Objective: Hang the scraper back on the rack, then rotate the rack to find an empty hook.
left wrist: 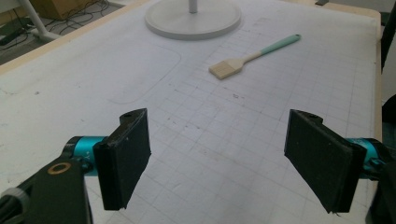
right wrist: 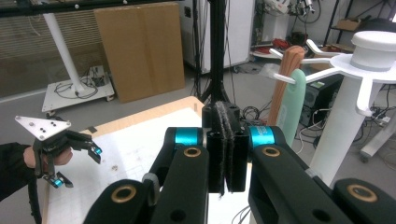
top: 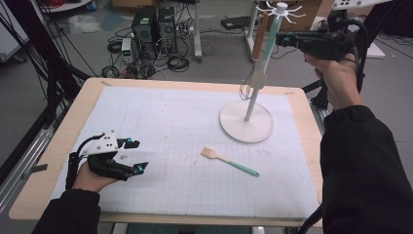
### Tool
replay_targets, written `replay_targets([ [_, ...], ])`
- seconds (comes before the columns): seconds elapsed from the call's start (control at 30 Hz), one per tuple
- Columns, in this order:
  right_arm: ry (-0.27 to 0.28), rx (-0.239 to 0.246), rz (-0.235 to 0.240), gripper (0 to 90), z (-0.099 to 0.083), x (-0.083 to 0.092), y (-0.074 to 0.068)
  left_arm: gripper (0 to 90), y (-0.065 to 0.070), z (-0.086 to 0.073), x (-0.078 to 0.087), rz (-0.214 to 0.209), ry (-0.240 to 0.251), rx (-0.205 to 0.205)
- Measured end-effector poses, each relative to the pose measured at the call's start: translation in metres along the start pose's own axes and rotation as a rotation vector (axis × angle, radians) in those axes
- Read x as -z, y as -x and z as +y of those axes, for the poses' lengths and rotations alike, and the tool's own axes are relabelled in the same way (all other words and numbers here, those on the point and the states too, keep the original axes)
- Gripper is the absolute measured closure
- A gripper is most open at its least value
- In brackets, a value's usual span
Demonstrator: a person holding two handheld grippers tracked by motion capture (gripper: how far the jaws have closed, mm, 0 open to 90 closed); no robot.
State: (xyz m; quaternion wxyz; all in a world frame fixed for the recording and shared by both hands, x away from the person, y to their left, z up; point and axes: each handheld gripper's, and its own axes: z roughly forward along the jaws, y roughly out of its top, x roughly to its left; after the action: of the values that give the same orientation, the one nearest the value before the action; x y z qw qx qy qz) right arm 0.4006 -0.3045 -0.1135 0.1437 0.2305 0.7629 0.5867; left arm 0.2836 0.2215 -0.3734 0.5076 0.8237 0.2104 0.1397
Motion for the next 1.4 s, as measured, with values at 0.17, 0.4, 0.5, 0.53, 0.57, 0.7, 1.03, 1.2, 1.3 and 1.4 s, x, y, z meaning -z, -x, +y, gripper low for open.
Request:
replay_targets([
  [0.17, 0.007, -0.003, -0.006, 89.2, -0.001, 0.003, 0.001, 22.7, 0.001, 0.0, 0.0, 0.001, 0.002, -0.004],
  [0.4, 0.022, -0.003, -0.013, 89.2, -0.001, 0.007, 0.002, 22.7, 0.001, 0.0, 0.0, 0.0, 0.004, -0.004],
  [0.5, 0.021, -0.005, -0.012, 89.2, 0.0, 0.006, 0.002, 22.7, 0.0, 0.0, 0.001, 0.0, 0.007, -0.003],
  [0.53, 0.021, -0.003, -0.013, 89.2, 0.0, 0.006, 0.002, 22.7, 0.0, 0.0, 0.001, 0.0, 0.004, -0.006],
  [0.57, 0.018, -0.003, -0.013, 89.2, 0.0, 0.005, 0.002, 22.7, 0.0, 0.0, 0.001, -0.001, 0.005, -0.006],
  [0.7, 0.018, -0.005, -0.017, 89.2, 0.002, 0.004, 0.003, 22.7, 0.0, 0.0, 0.001, -0.001, 0.009, 0.0],
  [1.03, 0.018, -0.013, -0.032, 89.2, 0.005, -0.002, 0.006, 22.7, -0.001, 0.0, 0.002, 0.0, 0.013, 0.002],
  [1.2, 0.011, -0.023, -0.042, 89.3, 0.006, -0.004, 0.007, 22.7, -0.001, 0.0, 0.001, -0.001, 0.012, -0.002],
  [1.3, 0.016, -0.021, -0.046, 89.2, 0.007, -0.003, 0.009, 22.7, 0.0, 0.0, 0.002, -0.003, 0.012, 0.0],
  [1.4, 0.023, -0.022, -0.061, 89.2, 0.008, -0.001, 0.009, 22.7, 0.0, 0.0, 0.002, -0.001, 0.014, 0.003],
])
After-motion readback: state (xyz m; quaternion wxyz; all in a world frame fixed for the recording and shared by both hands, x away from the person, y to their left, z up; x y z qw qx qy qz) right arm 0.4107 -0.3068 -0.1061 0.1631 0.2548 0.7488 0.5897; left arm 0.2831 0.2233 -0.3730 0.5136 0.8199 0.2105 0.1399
